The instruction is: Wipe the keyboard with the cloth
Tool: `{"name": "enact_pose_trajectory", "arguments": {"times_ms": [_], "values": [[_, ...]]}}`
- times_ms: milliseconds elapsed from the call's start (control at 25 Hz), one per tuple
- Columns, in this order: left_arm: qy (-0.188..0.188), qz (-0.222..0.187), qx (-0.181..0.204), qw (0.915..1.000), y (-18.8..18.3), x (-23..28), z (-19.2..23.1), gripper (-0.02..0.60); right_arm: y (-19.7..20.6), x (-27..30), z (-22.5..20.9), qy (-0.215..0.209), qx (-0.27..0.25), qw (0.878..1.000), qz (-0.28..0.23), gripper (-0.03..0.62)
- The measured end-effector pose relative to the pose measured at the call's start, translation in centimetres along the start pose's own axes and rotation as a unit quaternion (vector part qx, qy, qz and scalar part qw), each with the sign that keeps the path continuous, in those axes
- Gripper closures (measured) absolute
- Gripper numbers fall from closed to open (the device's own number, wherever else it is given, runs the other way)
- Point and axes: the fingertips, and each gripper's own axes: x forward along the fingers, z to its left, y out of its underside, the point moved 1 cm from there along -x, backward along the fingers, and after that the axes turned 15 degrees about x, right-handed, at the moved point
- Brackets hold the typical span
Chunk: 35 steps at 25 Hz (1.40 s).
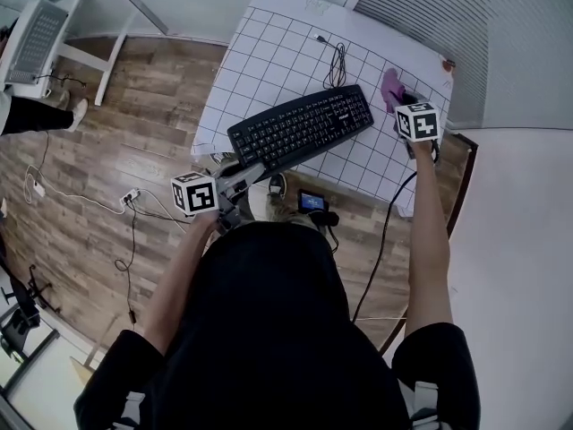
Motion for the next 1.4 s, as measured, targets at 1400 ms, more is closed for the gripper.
{"name": "enact_pose_trajectory", "arguments": {"times_ms": [1400], "values": [[0.000,0.011,0.002,0.9999,0.6,0.3,-0.5,0.462,6.9,6.4,11.5,-0.143,0.096,0.982,0.078,0.543]]}}
